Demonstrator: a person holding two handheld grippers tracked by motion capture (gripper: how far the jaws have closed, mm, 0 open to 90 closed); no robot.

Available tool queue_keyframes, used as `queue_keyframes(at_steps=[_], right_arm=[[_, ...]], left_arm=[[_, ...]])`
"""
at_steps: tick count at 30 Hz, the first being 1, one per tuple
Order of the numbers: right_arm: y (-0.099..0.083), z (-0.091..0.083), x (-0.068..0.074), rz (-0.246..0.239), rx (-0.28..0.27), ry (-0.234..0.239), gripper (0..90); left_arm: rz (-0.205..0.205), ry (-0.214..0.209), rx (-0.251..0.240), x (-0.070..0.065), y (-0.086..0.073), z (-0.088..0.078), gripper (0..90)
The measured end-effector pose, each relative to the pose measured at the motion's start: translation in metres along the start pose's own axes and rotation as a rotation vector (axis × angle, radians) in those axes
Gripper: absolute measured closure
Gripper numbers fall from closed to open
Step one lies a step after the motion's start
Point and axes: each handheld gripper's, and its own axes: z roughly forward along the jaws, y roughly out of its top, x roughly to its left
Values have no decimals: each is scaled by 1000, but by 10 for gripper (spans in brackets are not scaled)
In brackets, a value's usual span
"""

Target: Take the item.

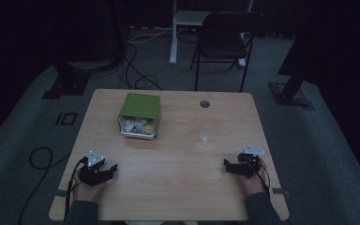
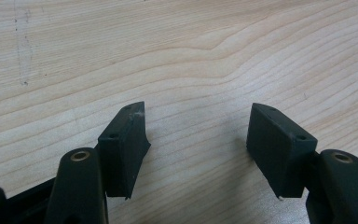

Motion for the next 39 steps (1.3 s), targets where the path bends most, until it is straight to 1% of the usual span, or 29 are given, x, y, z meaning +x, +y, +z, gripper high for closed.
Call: queue_keyframes(at_steps=[6,8,10,11,12,14,16,17,19,26,29,32,37,39], right_arm=[[0,0,0,0,-1,-1,113],[-1,-1,0,-7,-5,8,140],[-1,-1,0,-9,-6,10,140],[-1,-1,0,-10,-6,11,140],[-1,-1,0,-12,-6,12,140],[-1,-1,0,-12,-7,12,140],[-1,-1,0,-12,-7,12,140],[-1,-1,0,-12,-7,12,140],[-1,-1,0,-13,-7,12,140],[-1,-1,0,-13,-7,11,141],[-1,-1,0,-13,-7,11,140],[-1,-1,0,-13,-7,11,140],[-1,-1,0,-13,-7,11,140],[-1,-2,1,-13,-7,11,140]], left_arm=[[-5,2,2,0,1,0,394],[-3,0,7,1,1,0,394],[-22,-6,19,2,3,-1,410],[-25,-9,27,2,4,-2,425],[-23,-8,32,2,4,-2,433],[-3,-4,46,1,5,-3,435],[9,-3,47,0,7,-4,437],[9,-9,41,1,7,-5,440],[5,-36,29,2,10,-9,480],[10,-37,-1,5,18,-18,495],[1,-52,-29,6,25,-25,496],[1,-70,-50,5,33,-30,506],[19,-80,-64,2,42,-33,502],[17,-84,-71,1,44,-33,501]])
